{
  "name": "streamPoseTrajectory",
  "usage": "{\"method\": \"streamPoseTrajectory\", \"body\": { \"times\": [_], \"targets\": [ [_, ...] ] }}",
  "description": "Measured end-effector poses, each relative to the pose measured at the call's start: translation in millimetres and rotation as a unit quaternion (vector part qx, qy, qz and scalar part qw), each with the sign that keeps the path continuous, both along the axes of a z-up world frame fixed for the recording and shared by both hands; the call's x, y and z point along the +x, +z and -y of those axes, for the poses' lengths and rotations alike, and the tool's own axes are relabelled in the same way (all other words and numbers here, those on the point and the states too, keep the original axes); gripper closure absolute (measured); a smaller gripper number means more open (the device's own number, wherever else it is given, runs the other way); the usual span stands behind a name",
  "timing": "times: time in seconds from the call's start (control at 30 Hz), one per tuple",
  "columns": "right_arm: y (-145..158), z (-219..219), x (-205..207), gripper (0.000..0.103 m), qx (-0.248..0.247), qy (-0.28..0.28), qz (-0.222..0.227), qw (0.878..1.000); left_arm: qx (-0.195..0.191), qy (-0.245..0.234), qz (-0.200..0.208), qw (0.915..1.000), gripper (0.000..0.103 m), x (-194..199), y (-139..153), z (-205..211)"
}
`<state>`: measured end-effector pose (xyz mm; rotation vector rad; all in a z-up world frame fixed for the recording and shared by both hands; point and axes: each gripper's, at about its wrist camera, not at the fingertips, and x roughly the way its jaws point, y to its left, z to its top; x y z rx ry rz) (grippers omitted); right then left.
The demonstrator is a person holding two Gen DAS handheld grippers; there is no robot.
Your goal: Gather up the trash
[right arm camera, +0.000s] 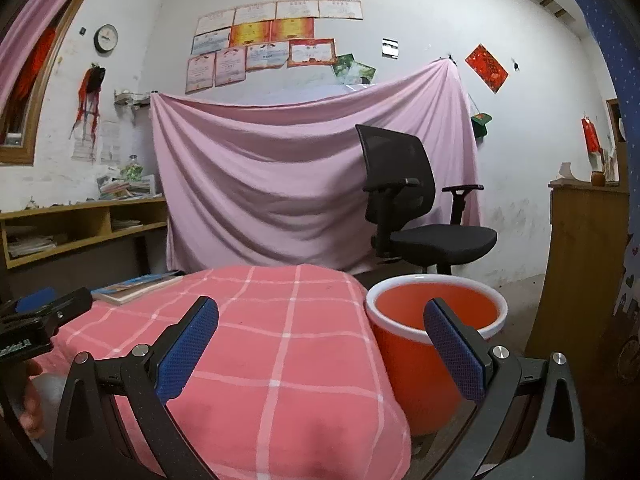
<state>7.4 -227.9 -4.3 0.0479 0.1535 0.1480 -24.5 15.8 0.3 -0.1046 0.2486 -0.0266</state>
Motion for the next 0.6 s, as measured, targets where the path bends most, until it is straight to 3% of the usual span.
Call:
{"method": "streamPoseTrajectory", "body": {
  "times": [0.3, 0.6],
  "targets": [
    [-0.5, -10.3, -9.8, 0.000, -0.008, 0.009, 0.001, 1.000, 0.024, 0.002, 0.017, 0.9996, 0.002, -14.9, -0.6, 5.4],
    [-3.4, -8.1, -4.2, 0.000, -0.006, 0.005, -0.011, 1.000, 0.030, -0.003, 0.011, 0.9995, 0.002, -5.6, -7.0, 7.9]
  ]
}}
